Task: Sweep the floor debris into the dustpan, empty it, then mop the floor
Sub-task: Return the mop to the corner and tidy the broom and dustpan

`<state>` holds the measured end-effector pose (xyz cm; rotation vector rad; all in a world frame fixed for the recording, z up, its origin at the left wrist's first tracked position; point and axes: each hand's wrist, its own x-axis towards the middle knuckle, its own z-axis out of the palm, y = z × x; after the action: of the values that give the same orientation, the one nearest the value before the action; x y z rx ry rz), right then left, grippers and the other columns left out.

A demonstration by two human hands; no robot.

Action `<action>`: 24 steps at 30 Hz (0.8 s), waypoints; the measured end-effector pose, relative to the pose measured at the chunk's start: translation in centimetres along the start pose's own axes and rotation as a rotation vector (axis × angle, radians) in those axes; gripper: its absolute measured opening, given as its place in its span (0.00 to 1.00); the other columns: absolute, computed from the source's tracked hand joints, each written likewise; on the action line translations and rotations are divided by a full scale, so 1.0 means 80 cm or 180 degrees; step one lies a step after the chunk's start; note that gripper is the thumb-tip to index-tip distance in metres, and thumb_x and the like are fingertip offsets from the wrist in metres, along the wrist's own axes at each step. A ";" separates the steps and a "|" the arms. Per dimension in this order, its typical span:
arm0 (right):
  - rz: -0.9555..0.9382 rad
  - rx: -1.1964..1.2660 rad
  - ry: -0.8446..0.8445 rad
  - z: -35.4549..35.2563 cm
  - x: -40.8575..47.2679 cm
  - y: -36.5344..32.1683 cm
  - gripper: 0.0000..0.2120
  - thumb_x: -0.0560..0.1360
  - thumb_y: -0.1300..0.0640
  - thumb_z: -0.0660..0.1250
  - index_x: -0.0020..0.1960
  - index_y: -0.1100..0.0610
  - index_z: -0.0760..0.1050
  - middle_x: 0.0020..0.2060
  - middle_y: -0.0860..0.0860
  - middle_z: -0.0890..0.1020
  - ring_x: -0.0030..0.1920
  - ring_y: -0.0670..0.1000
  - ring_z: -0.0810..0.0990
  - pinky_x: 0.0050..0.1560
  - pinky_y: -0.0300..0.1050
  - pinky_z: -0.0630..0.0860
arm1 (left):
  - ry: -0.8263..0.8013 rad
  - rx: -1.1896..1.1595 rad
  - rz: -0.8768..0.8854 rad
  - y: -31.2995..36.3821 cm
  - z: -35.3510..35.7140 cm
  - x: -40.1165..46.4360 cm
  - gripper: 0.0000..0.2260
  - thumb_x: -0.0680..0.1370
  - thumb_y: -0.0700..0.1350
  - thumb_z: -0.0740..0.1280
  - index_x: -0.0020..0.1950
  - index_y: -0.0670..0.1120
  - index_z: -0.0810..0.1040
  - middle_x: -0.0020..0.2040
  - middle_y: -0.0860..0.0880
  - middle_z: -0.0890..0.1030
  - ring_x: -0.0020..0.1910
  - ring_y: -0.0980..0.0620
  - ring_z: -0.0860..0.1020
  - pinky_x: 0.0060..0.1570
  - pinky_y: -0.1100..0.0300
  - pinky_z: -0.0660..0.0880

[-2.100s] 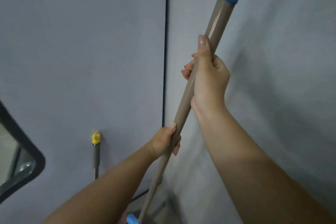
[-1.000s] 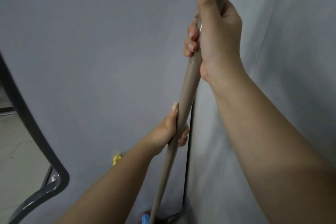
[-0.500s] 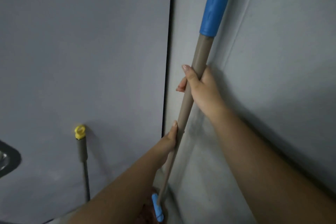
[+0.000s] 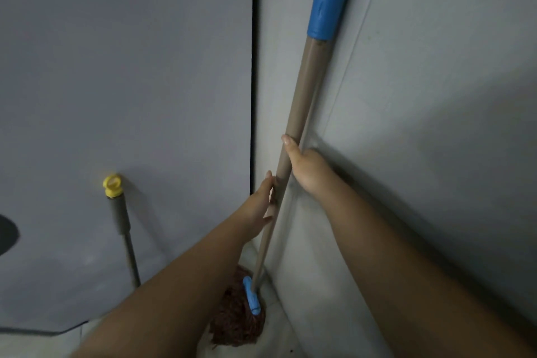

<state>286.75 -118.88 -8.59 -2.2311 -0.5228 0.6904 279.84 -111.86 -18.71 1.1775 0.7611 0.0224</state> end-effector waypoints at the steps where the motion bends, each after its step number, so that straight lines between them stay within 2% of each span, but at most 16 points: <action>1: 0.0004 0.0010 0.0022 0.003 -0.001 0.004 0.35 0.77 0.34 0.50 0.63 0.63 0.73 0.55 0.57 0.79 0.59 0.57 0.77 0.48 0.42 0.66 | -0.0054 0.0056 0.0050 0.003 -0.004 -0.001 0.26 0.79 0.63 0.47 0.75 0.54 0.59 0.76 0.53 0.56 0.75 0.52 0.53 0.68 0.49 0.58; 3: 0.0044 -0.0002 0.0077 0.007 -0.003 0.004 0.32 0.77 0.34 0.49 0.60 0.60 0.74 0.55 0.59 0.78 0.59 0.58 0.76 0.48 0.43 0.65 | -0.0084 0.0183 0.0096 0.007 -0.013 -0.003 0.26 0.79 0.64 0.47 0.74 0.55 0.60 0.77 0.50 0.55 0.75 0.50 0.53 0.69 0.47 0.58; 5: 0.0107 -0.0026 0.0084 0.009 -0.005 0.000 0.35 0.77 0.34 0.48 0.64 0.61 0.73 0.59 0.59 0.78 0.60 0.58 0.76 0.48 0.45 0.64 | -0.0085 0.0275 0.0116 0.009 -0.019 -0.006 0.27 0.79 0.64 0.48 0.75 0.54 0.59 0.77 0.48 0.56 0.75 0.49 0.54 0.69 0.47 0.58; 9: 0.0212 -0.0172 -0.0084 0.019 -0.015 0.006 0.35 0.78 0.35 0.47 0.66 0.63 0.72 0.62 0.58 0.77 0.61 0.57 0.75 0.48 0.45 0.62 | -0.0118 0.0450 0.0099 0.006 -0.027 -0.020 0.28 0.79 0.64 0.47 0.75 0.53 0.59 0.76 0.48 0.58 0.75 0.49 0.55 0.69 0.48 0.57; 13: 0.0339 -0.0122 -0.0303 0.035 -0.033 0.014 0.35 0.78 0.35 0.46 0.69 0.60 0.69 0.65 0.58 0.74 0.64 0.56 0.73 0.60 0.47 0.67 | -0.0024 0.0570 0.0111 0.009 -0.037 -0.044 0.26 0.79 0.63 0.47 0.74 0.53 0.61 0.75 0.47 0.62 0.74 0.48 0.56 0.69 0.48 0.57; 14: 0.0324 -0.0091 -0.0364 0.038 -0.036 0.014 0.34 0.78 0.35 0.46 0.65 0.59 0.73 0.63 0.59 0.75 0.62 0.56 0.74 0.61 0.48 0.67 | 0.0032 0.0640 0.0139 0.012 -0.040 -0.053 0.25 0.80 0.62 0.47 0.74 0.53 0.62 0.74 0.47 0.63 0.74 0.48 0.58 0.69 0.49 0.58; 15: 0.0295 -0.0058 -0.0418 0.042 -0.039 0.014 0.32 0.78 0.34 0.45 0.56 0.57 0.76 0.57 0.59 0.77 0.57 0.55 0.75 0.60 0.48 0.68 | 0.0127 0.0765 0.0194 0.016 -0.045 -0.062 0.25 0.80 0.61 0.48 0.73 0.53 0.63 0.73 0.46 0.65 0.73 0.48 0.59 0.67 0.50 0.60; 16: 0.0250 -0.0012 -0.0454 0.047 -0.040 0.012 0.30 0.77 0.33 0.45 0.45 0.55 0.74 0.50 0.58 0.76 0.52 0.54 0.75 0.58 0.47 0.70 | 0.0257 0.0954 0.0280 0.020 -0.052 -0.073 0.24 0.80 0.60 0.48 0.73 0.52 0.64 0.72 0.46 0.66 0.72 0.48 0.61 0.66 0.51 0.61; 17: 0.0216 0.0029 -0.0477 0.053 -0.040 0.008 0.29 0.77 0.32 0.44 0.40 0.54 0.70 0.47 0.56 0.74 0.48 0.53 0.74 0.55 0.47 0.70 | 0.0404 0.1159 0.0389 0.024 -0.062 -0.085 0.23 0.81 0.60 0.48 0.72 0.52 0.65 0.71 0.46 0.68 0.71 0.47 0.63 0.65 0.52 0.62; 20: 0.0018 0.0052 -0.0548 0.084 -0.038 -0.012 0.31 0.75 0.31 0.44 0.43 0.56 0.69 0.47 0.55 0.77 0.47 0.54 0.76 0.49 0.47 0.72 | 0.0888 0.1437 0.0599 0.031 -0.102 -0.133 0.22 0.81 0.57 0.49 0.70 0.50 0.68 0.67 0.45 0.73 0.67 0.48 0.68 0.65 0.53 0.63; 22: -0.0201 0.0151 -0.0736 0.120 -0.045 -0.031 0.30 0.76 0.31 0.44 0.43 0.56 0.70 0.46 0.56 0.77 0.51 0.57 0.79 0.54 0.50 0.75 | 0.1261 0.1359 0.0550 0.025 -0.133 -0.175 0.21 0.82 0.56 0.49 0.70 0.49 0.69 0.65 0.45 0.75 0.64 0.50 0.69 0.61 0.56 0.65; 24: -0.0498 0.0144 -0.1051 0.165 -0.063 -0.048 0.26 0.77 0.33 0.44 0.40 0.52 0.68 0.44 0.56 0.76 0.55 0.59 0.79 0.59 0.53 0.75 | 0.1662 0.1151 0.0442 0.010 -0.162 -0.222 0.20 0.82 0.55 0.50 0.67 0.49 0.71 0.62 0.45 0.76 0.60 0.51 0.71 0.57 0.56 0.66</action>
<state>274.13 -112.22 -11.96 -2.0174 -0.8259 0.9831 259.67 -107.91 -10.89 1.5953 1.1723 0.3299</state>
